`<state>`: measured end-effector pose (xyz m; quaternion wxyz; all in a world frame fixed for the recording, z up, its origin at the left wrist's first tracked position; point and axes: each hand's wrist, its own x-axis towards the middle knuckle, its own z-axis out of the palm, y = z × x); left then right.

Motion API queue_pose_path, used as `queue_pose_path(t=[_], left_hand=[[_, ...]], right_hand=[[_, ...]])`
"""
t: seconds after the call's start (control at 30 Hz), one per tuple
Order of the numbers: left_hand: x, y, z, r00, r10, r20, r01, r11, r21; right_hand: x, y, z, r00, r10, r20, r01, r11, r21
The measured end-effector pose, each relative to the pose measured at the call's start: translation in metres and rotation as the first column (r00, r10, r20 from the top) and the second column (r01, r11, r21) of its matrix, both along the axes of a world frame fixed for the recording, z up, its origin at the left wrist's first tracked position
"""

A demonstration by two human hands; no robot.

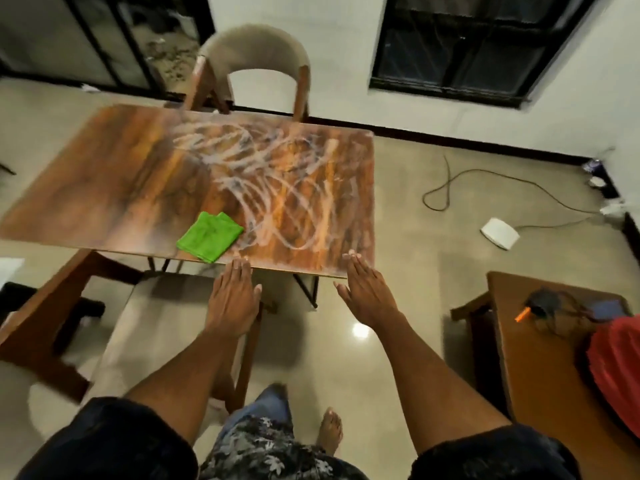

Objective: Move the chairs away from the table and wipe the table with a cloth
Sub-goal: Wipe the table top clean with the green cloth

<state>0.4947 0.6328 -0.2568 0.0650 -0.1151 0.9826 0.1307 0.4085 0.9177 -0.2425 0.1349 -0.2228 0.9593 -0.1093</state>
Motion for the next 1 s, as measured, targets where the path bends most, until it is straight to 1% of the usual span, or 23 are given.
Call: queue_pose_path(t=[0.1, 0.2, 0.3, 0.37, 0.47, 0.5, 0.57, 0.63, 0.8, 0.9, 0.97, 1.0], left_hand=[[-0.005, -0.027, -0.002, 0.995, 0.092, 0.04, -0.092, 0.996, 0.005], [-0.022, -0.063, -0.012, 0.981, 0.186, 0.056, -0.186, 0.983, -0.001], [-0.042, -0.099, -0.033, 0.964, 0.253, 0.087, -0.254, 0.967, -0.005], [-0.05, -0.112, -0.045, 0.95, 0.287, 0.122, -0.29, 0.957, 0.004], [-0.07, -0.134, -0.064, 0.946, 0.296, 0.134, -0.302, 0.953, 0.026], [-0.079, -0.141, -0.071, 0.945, 0.298, 0.135, -0.305, 0.952, 0.028], [-0.091, -0.154, -0.083, 0.942, 0.309, 0.128, -0.316, 0.948, 0.037], [-0.1, -0.171, -0.098, 0.94, 0.329, 0.094, -0.334, 0.942, 0.041], [-0.118, -0.214, -0.138, 0.923, 0.385, 0.001, -0.385, 0.922, 0.045], [-0.123, -0.23, -0.155, 0.91, 0.411, -0.063, -0.409, 0.912, 0.035], [-0.127, -0.241, -0.174, 0.908, 0.403, -0.119, -0.404, 0.915, 0.015], [-0.128, -0.244, -0.181, 0.907, 0.403, -0.121, -0.405, 0.914, 0.014]], right_hand=[[-0.029, -0.039, -0.013, 0.993, 0.106, 0.043, -0.105, 0.994, -0.021], [-0.062, -0.077, -0.027, 0.983, 0.178, 0.039, -0.178, 0.984, -0.017], [-0.095, -0.113, -0.043, 0.965, 0.262, 0.035, -0.263, 0.964, 0.034], [-0.109, -0.128, -0.047, 0.958, 0.271, 0.091, -0.276, 0.96, 0.053], [-0.132, -0.157, -0.055, 0.959, 0.265, 0.099, -0.271, 0.961, 0.054], [-0.139, -0.169, -0.06, 0.954, 0.273, 0.127, -0.281, 0.958, 0.057], [-0.151, -0.197, -0.07, 0.933, 0.304, 0.19, -0.32, 0.946, 0.058], [-0.163, -0.234, -0.085, 0.923, 0.329, 0.2, -0.342, 0.939, 0.033], [-0.172, -0.338, -0.137, 0.901, 0.412, 0.137, -0.409, 0.911, -0.055], [-0.161, -0.396, -0.17, 0.929, 0.368, 0.046, -0.366, 0.93, -0.045], [-0.155, -0.422, -0.196, 0.964, 0.266, 0.023, -0.265, 0.963, -0.044], [-0.151, -0.429, -0.207, 0.979, 0.205, 0.015, -0.204, 0.978, -0.038]])
